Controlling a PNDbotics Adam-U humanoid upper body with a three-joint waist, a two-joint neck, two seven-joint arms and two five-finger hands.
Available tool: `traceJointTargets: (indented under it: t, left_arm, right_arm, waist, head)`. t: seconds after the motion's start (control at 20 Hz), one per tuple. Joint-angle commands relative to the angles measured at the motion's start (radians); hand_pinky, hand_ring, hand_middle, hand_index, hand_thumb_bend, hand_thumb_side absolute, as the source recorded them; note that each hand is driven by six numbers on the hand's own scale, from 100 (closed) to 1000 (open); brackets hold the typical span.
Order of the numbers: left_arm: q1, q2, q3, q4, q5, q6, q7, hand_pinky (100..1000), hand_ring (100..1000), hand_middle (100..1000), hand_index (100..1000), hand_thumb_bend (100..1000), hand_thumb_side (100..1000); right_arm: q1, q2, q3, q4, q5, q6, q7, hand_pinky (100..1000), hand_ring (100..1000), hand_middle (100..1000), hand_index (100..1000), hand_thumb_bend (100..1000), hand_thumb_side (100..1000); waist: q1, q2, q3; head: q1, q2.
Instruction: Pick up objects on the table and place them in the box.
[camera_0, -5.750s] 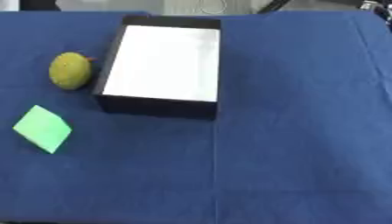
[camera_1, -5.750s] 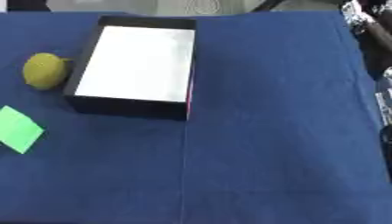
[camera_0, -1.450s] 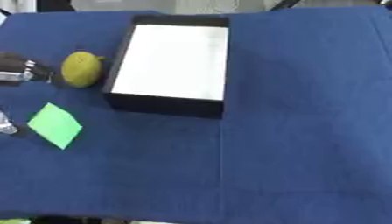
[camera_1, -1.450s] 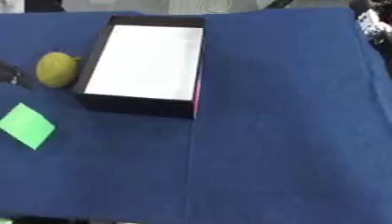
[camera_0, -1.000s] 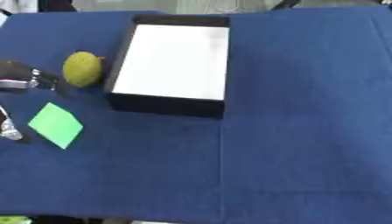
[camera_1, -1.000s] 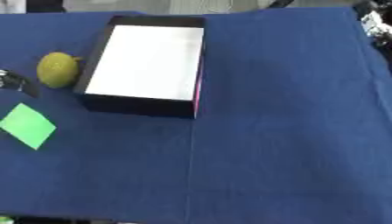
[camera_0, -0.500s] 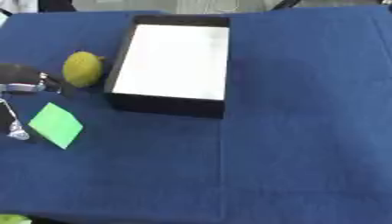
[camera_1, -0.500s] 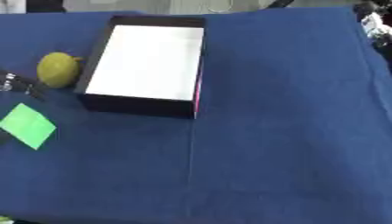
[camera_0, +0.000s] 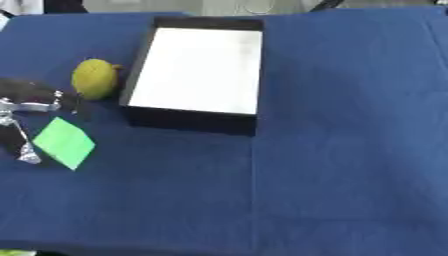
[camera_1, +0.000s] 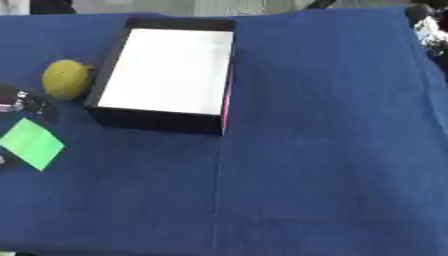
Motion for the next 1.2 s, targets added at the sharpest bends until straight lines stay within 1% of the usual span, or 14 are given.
traceJointTargets:
  t: [0.05,0.1,0.15,0.2,0.25,0.35,0.45,0.6,0.65,0.7,0.9,1.0,1.1,1.2]
  left_arm:
    - [-0.007,0.029,0.014,-0.006,0.012,-0.131,-0.127,798,793,789,836,490,100]
    - [-0.004,0.03,0.016,-0.008,0.023,-0.129,-0.127,780,770,762,811,457,100]
    - [-0.002,0.031,0.018,-0.011,0.035,-0.127,-0.128,777,766,757,806,453,100]
    - [-0.001,0.031,0.022,-0.015,0.048,-0.125,-0.127,732,711,697,750,426,100]
    - [0.001,0.033,0.026,-0.02,0.06,-0.123,-0.125,701,663,641,697,438,100]
    - [0.003,0.037,0.038,-0.033,0.078,-0.117,-0.103,671,618,559,595,443,100]
    - [0.01,0.042,0.047,-0.042,0.085,-0.109,-0.078,653,599,527,558,446,100]
    - [0.013,0.056,0.073,-0.075,0.098,-0.099,-0.043,639,589,515,546,467,100]
    - [0.011,0.063,0.085,-0.093,0.104,-0.096,-0.034,635,584,519,548,472,100]
    - [0.006,0.07,0.1,-0.112,0.111,-0.093,-0.024,631,581,511,542,494,100]
    - [-0.034,0.092,0.153,-0.186,0.164,-0.06,0.011,615,571,505,536,496,100]
    - [-0.063,0.101,0.164,-0.208,0.193,-0.045,0.013,616,571,504,535,506,100]
    - [-0.1,0.099,0.164,-0.217,0.221,-0.035,0.0,617,569,504,534,468,100]
    - [-0.141,0.088,0.161,-0.215,0.249,-0.025,-0.026,619,566,503,532,482,100]
  right_arm:
    - [-0.012,-0.018,-0.008,-0.006,0.005,-0.002,0.0,1000,930,894,858,100,470]
    - [-0.012,-0.018,-0.008,-0.006,0.005,-0.002,0.0,1000,930,894,859,100,470]
    - [-0.013,-0.018,-0.008,-0.006,0.005,-0.002,0.0,1000,930,893,859,100,470]
    - [-0.013,-0.018,-0.008,-0.005,0.005,-0.002,0.0,1000,930,893,859,100,470]
    - [-0.013,-0.017,-0.008,-0.005,0.005,-0.002,0.0,1000,930,893,859,100,470]
    - [-0.011,-0.017,-0.008,-0.004,0.005,-0.001,-0.001,1000,930,893,859,100,470]
    - [-0.011,-0.017,-0.008,-0.004,0.006,0.0,-0.001,1000,930,893,859,100,470]
    - [-0.012,-0.02,-0.009,-0.005,0.005,-0.001,-0.003,1000,930,893,859,100,470]
    - [-0.013,-0.021,-0.009,-0.005,0.004,-0.001,-0.003,1000,930,892,859,100,494]
    - [-0.013,-0.022,-0.009,-0.005,0.004,-0.001,-0.003,1000,930,892,859,100,470]
    - [-0.017,-0.025,-0.011,-0.004,-0.002,-0.002,-0.012,1000,929,891,859,100,470]
    - [-0.019,-0.027,-0.01,-0.005,-0.005,-0.002,-0.015,1000,929,891,859,100,470]
    - [-0.02,-0.028,-0.009,-0.005,-0.006,-0.002,-0.015,1000,928,890,859,100,470]
    - [-0.019,-0.028,-0.007,-0.005,-0.006,-0.001,-0.014,1000,928,890,859,100,470]
  waist:
    - [0.011,-0.001,0.002]
    - [0.011,-0.001,0.002]
    - [0.011,-0.001,0.003]
    - [0.011,-0.001,0.003]
    - [0.011,-0.001,0.003]
    - [0.011,-0.001,0.004]
    - [0.011,-0.001,0.003]
    - [0.011,-0.003,0.005]
    - [0.011,-0.004,0.006]
    - [0.011,-0.005,0.008]
    - [0.011,-0.009,0.015]
    - [0.012,-0.011,0.017]
    - [0.013,-0.013,0.018]
    - [0.013,-0.014,0.019]
  head:
    - [0.002,-0.001]
    - [0.002,-0.001]
    - [0.002,-0.001]
    - [0.002,-0.001]
    - [0.002,-0.001]
    - [0.001,-0.001]
    - [0.0,-0.001]
    - [-0.004,-0.001]
    - [-0.005,-0.001]
    - [-0.007,-0.001]
    - [-0.016,-0.001]
    - [-0.016,-0.001]
    - [-0.015,-0.001]
    - [-0.018,-0.001]
